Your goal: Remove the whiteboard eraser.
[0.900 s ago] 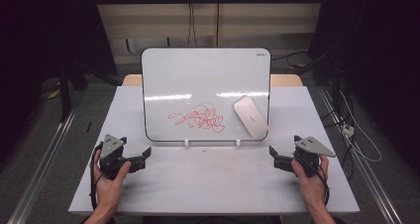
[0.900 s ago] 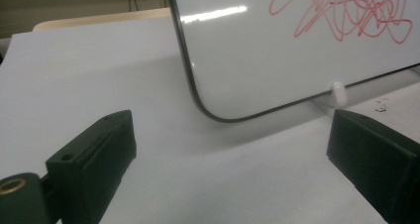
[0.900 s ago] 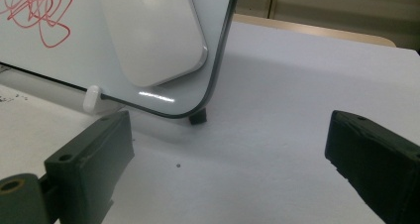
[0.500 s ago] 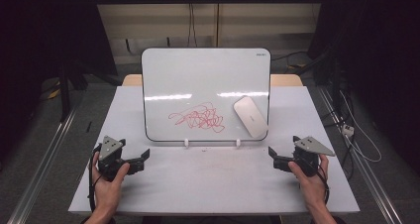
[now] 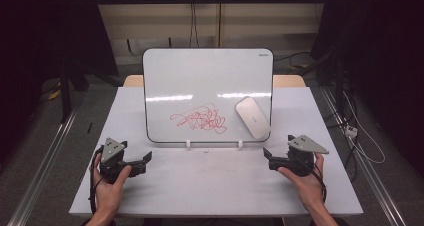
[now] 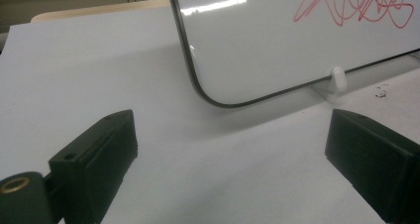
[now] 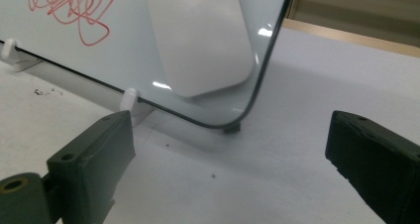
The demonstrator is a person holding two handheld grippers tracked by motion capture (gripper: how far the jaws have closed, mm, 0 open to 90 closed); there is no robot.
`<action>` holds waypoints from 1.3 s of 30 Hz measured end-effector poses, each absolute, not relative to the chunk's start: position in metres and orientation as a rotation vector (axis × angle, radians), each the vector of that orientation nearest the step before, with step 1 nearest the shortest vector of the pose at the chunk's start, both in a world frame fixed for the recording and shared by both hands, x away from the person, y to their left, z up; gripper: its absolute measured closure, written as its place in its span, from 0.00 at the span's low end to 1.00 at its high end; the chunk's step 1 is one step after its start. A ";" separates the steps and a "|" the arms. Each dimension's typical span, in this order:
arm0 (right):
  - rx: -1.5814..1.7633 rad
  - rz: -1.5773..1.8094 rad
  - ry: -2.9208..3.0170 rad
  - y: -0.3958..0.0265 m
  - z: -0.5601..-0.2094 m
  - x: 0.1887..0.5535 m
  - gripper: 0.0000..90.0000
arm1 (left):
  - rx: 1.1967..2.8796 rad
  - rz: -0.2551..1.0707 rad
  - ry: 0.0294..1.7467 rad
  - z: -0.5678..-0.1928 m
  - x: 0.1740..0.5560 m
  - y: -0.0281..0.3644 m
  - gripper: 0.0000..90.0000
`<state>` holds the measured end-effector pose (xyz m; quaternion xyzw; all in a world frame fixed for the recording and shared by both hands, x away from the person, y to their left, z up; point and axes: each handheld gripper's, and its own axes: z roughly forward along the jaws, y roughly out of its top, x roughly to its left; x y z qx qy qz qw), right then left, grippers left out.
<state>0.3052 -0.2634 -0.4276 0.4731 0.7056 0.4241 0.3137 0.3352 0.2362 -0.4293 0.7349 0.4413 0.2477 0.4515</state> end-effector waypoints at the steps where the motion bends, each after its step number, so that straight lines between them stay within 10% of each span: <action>1: 1.239 1.115 1.862 -0.261 -0.426 0.307 0.06 | 1.818 0.612 1.090 -0.429 0.335 0.237 0.06; 39: 1.043 0.890 1.988 -0.203 -0.379 0.372 0.17 | 1.819 0.596 1.091 -0.431 0.338 0.239 0.06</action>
